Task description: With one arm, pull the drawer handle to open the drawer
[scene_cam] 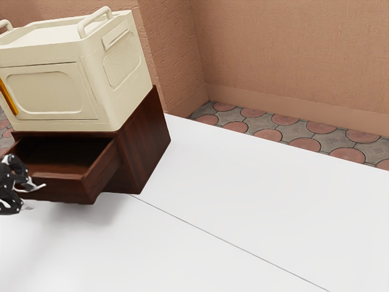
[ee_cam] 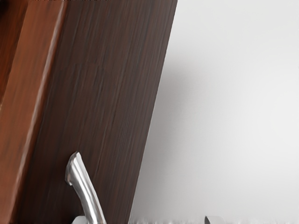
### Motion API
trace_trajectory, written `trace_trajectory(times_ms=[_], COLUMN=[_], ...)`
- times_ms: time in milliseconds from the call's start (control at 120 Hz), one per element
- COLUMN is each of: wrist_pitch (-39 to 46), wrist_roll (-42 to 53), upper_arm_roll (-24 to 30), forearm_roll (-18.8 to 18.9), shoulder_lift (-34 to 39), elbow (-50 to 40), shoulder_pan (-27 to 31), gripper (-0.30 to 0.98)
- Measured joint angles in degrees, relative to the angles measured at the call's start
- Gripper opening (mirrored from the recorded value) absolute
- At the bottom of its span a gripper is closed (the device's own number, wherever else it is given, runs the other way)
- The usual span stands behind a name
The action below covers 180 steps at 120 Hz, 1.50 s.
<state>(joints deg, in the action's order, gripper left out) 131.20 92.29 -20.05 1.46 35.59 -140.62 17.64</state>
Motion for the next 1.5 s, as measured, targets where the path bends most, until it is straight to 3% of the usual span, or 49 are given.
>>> trace_trajectory(times_ms=[492,808,1017,1333,1500], wrist_pitch=[-1.82,-2.38,-2.48,-2.85,-5.05], wrist_roll=[-0.02,-0.11,-0.16,-0.32,-0.89], upper_arm_roll=[0.47,2.26,2.43,2.77,7.09], forearm_roll=[0.65,0.54,1.34,1.53,1.52], shoulder_lift=[4.23,6.43,6.51,6.85,9.41], elbow=[-2.11,-3.49,-3.54,-2.88,-0.43], shoulder_pan=[1.16,3.11,2.77,2.76,2.76], gripper=[0.23,0.13,0.27,0.37,0.39])
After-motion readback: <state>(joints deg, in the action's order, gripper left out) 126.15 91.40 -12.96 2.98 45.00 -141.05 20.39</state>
